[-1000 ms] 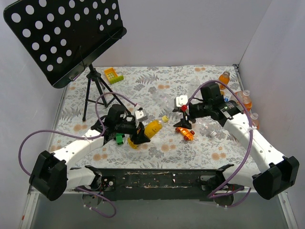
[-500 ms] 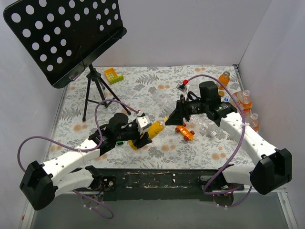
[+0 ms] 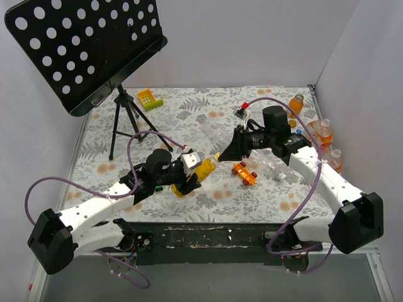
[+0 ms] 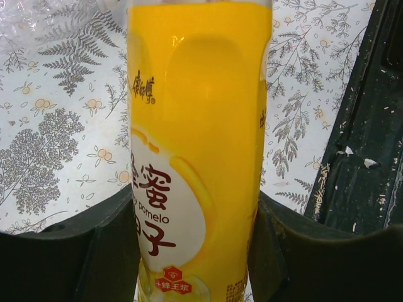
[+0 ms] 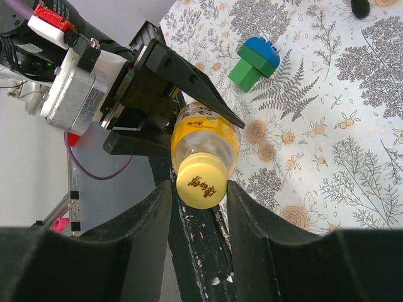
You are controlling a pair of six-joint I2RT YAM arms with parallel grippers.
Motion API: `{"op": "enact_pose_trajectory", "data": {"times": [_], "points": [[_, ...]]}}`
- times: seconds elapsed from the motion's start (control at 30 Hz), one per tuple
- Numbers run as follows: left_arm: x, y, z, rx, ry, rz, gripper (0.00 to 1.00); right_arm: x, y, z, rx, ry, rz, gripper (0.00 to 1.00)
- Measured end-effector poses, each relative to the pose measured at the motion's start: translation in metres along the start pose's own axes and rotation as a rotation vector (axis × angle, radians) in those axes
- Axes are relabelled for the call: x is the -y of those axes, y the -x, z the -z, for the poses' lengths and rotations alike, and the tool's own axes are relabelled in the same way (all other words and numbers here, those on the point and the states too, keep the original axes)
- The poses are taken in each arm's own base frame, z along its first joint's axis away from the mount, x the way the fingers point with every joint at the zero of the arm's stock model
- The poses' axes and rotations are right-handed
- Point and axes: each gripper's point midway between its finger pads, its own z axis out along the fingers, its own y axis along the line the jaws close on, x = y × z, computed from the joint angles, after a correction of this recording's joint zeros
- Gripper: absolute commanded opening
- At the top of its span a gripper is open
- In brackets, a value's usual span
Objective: Unscrew the bottle caps
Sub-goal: Unscrew the bottle cap from the plastic bottle.
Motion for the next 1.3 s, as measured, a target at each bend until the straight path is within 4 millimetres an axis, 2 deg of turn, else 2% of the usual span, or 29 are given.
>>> {"op": "enact_pose_trajectory", "data": {"times": [0.3, 0.4, 0.57, 0.73, 0.83, 0.93, 1.17, 1.3], "points": [[0.0, -0.002, -0.001, -0.006, -0.002, 0.006, 0.0, 0.005, -0.004, -0.004, -0.018, 0.0, -0.019, 0.46], [0.001, -0.002, -0.002, -0.008, -0.004, 0.007, 0.0, 0.006, -0.004, -0.005, -0.018, -0.003, -0.015, 0.34], [0.001, -0.003, -0.002, -0.009, -0.008, 0.004, 0.0, 0.007, -0.005, -0.004, -0.021, 0.0, 0.011, 0.02], [0.005, -0.007, -0.001, -0.027, -0.033, -0.003, 0.0, 0.006, -0.011, -0.004, -0.045, 0.026, 0.093, 0.01], [0.014, -0.011, 0.001, -0.05, -0.083, -0.004, 0.0, 0.002, -0.021, -0.002, -0.086, 0.078, 0.22, 0.01], [0.022, -0.009, 0.005, -0.059, -0.162, 0.011, 0.0, -0.006, -0.026, 0.003, -0.121, 0.152, 0.419, 0.01], [0.035, -0.005, 0.013, -0.058, -0.378, 0.085, 0.0, -0.012, -0.03, 0.011, -0.158, 0.235, 1.016, 0.01], [0.041, -0.006, 0.012, -0.065, -0.437, 0.108, 0.0, -0.013, -0.033, 0.015, -0.165, 0.231, 1.171, 0.01]]}}
